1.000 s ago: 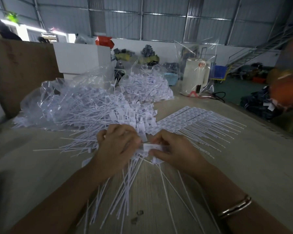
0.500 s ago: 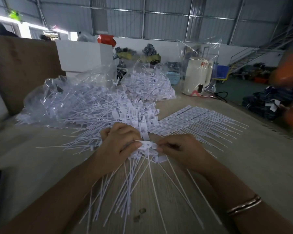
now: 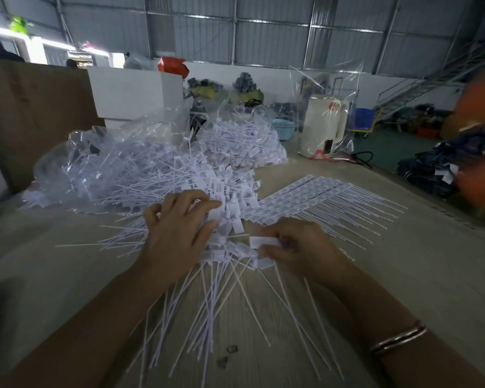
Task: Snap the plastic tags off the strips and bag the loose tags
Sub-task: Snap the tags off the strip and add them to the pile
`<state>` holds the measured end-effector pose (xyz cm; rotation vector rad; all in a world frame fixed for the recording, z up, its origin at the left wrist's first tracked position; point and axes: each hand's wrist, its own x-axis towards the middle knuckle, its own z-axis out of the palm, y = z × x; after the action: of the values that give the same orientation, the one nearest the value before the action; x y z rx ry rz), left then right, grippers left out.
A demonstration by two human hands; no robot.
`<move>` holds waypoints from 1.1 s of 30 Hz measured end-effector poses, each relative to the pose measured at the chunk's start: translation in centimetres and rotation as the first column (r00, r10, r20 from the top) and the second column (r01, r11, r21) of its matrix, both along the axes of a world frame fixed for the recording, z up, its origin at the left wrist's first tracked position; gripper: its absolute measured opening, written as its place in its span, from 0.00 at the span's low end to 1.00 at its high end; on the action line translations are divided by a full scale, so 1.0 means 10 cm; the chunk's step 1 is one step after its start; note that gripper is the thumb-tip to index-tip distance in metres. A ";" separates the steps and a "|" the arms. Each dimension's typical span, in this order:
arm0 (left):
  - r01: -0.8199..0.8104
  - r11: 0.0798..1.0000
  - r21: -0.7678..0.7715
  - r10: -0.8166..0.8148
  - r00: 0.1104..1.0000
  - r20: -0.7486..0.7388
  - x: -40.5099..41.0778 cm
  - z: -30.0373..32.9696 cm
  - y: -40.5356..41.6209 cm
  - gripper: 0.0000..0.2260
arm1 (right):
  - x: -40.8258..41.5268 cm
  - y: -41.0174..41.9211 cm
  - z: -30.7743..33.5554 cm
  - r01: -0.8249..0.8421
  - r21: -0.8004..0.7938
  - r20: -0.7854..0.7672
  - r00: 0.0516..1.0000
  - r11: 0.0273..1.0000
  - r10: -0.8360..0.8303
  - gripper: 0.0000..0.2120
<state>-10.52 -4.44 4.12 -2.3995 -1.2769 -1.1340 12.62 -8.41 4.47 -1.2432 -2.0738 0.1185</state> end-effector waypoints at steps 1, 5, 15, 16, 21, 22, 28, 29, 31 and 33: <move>0.050 0.999 -0.020 -0.049 0.999 0.023 0.06 0.01 -0.03 0.19 | -0.09 0.00 0.00 -0.027 0.029 -0.003 1.000 0.999 0.027 0.10; 0.288 0.923 -0.257 -0.271 0.957 0.101 0.23 -0.01 -0.09 0.24 | -0.26 -0.04 0.03 -0.081 0.022 -0.087 0.993 0.996 0.083 0.13; 0.353 0.907 -0.231 -0.325 0.934 0.150 0.06 -0.06 0.00 0.17 | -0.18 -0.09 0.08 -0.040 -0.043 0.027 0.999 0.998 0.041 0.08; 0.391 0.892 -0.225 -0.360 0.918 0.165 0.02 -0.05 0.00 0.13 | -0.17 -0.10 0.09 -0.102 -0.107 -0.082 0.992 0.989 0.094 0.07; 0.505 0.818 -0.274 -0.448 0.860 0.245 0.00 0.03 -0.02 0.04 | -0.19 -0.15 0.10 -0.218 -0.228 -0.329 0.934 0.949 0.136 0.08; 0.523 0.796 -0.305 -0.442 0.846 0.299 -0.03 0.05 -0.01 0.04 | -0.15 -0.14 0.13 -0.217 -0.237 -0.377 0.919 0.947 0.116 0.08; 0.262 0.924 -0.278 -0.173 0.935 0.309 -0.27 0.06 0.13 0.20 | 0.01 -0.02 0.11 0.010 -0.183 -0.356 0.932 0.983 -0.075 0.08; 0.123 0.960 -0.250 -0.072 0.976 0.206 -0.20 0.05 0.12 0.21 | -0.10 0.02 0.03 0.038 -0.194 -0.267 0.960 0.980 -0.090 0.07; -0.120 0.974 -0.193 0.118 0.993 -0.018 -0.08 0.04 0.12 0.22 | -0.33 0.09 -0.07 0.055 -0.172 -0.098 0.992 0.984 -0.073 0.08; -0.271 0.946 -0.176 0.258 0.962 -0.095 -0.06 0.07 0.10 0.21 | -0.44 0.12 -0.07 0.069 -0.125 0.043 0.997 0.990 -0.064 0.14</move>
<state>-11.07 -3.47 4.81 -2.2766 -1.6872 -0.8793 8.22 -7.20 3.72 -1.3999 -2.0831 0.1997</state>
